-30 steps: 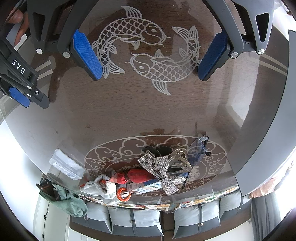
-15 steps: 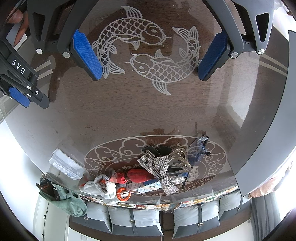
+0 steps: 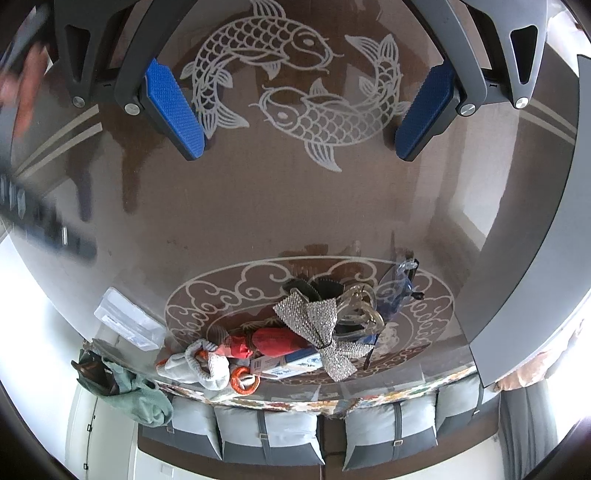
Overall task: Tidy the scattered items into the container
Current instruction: 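Grasp the clear plastic box with the right tool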
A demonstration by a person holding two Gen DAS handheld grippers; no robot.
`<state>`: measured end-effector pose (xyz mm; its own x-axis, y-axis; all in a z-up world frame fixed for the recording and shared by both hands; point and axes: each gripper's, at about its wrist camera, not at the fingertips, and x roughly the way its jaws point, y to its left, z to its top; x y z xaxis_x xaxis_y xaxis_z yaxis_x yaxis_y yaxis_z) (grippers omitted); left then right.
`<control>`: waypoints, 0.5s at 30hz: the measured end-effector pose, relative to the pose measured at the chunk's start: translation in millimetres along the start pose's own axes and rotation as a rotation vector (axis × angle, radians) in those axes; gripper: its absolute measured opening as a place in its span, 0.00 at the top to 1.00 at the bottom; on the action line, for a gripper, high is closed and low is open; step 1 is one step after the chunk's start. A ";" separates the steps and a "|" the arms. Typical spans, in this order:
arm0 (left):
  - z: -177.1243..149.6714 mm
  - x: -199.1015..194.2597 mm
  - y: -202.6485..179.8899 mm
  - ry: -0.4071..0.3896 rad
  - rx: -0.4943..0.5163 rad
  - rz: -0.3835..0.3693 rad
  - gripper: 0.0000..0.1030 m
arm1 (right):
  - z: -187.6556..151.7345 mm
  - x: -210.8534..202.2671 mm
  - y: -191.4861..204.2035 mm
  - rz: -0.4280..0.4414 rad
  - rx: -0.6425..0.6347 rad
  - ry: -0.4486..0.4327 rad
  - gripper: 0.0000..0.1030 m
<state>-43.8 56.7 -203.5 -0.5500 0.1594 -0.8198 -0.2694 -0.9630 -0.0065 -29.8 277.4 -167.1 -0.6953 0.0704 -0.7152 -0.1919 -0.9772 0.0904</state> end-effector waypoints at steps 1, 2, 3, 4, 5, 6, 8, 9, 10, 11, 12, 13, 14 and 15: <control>-0.6 -0.3 -0.2 -0.002 0.000 0.000 0.00 | 12.9 3.2 -3.6 0.018 -0.023 -0.025 0.32; -1.7 -0.6 -0.6 -0.004 0.001 -0.001 0.00 | 25.8 6.4 -7.2 0.036 -0.046 -0.049 0.32; -2.5 -1.0 -0.7 -0.004 0.001 -0.001 0.00 | 39.7 11.3 -11.3 0.055 -0.070 -0.070 0.32; -2.1 -1.0 -0.4 -0.005 0.002 -0.001 0.00 | 53.6 19.8 -16.0 0.070 -0.095 -0.069 0.32; -1.7 -1.1 -0.1 -0.005 0.002 -0.002 0.00 | 65.3 30.1 -20.8 0.077 -0.118 -0.047 0.32; -1.8 -1.3 0.0 -0.006 0.002 -0.002 0.00 | 77.1 40.4 -25.7 0.085 -0.141 -0.025 0.32; -0.1 -1.4 1.0 -0.007 0.003 -0.003 0.00 | 93.3 57.4 -32.4 0.093 -0.201 0.011 0.32; 0.3 -1.5 1.4 -0.007 0.003 -0.003 0.00 | 98.5 63.9 -34.0 0.101 -0.230 0.025 0.32; 0.7 -1.6 1.6 -0.008 0.004 -0.004 0.00 | 101.4 68.8 -33.7 0.115 -0.262 0.041 0.32; 1.0 -1.7 1.7 -0.009 0.004 -0.004 0.00 | 103.3 74.8 -31.9 0.125 -0.304 0.065 0.32; 1.2 -1.9 1.9 -0.009 0.005 -0.005 0.00 | 104.0 80.5 -29.2 0.135 -0.345 0.092 0.32; 1.8 -1.9 2.1 -0.010 0.005 -0.005 0.00 | 103.6 84.8 -27.2 0.151 -0.371 0.114 0.32; 2.6 -1.7 2.4 -0.010 0.005 -0.006 0.00 | 102.7 88.4 -25.9 0.165 -0.390 0.134 0.32; 3.1 -1.5 2.4 -0.011 0.006 -0.006 0.00 | 101.6 92.7 -24.4 0.170 -0.409 0.154 0.32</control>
<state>-46.1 54.8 -200.5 -0.5570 0.1675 -0.8135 -0.2772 -0.9608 -0.0081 -159.9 328.2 -165.1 -0.5762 -0.0975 -0.8114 0.2256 -0.9733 -0.0433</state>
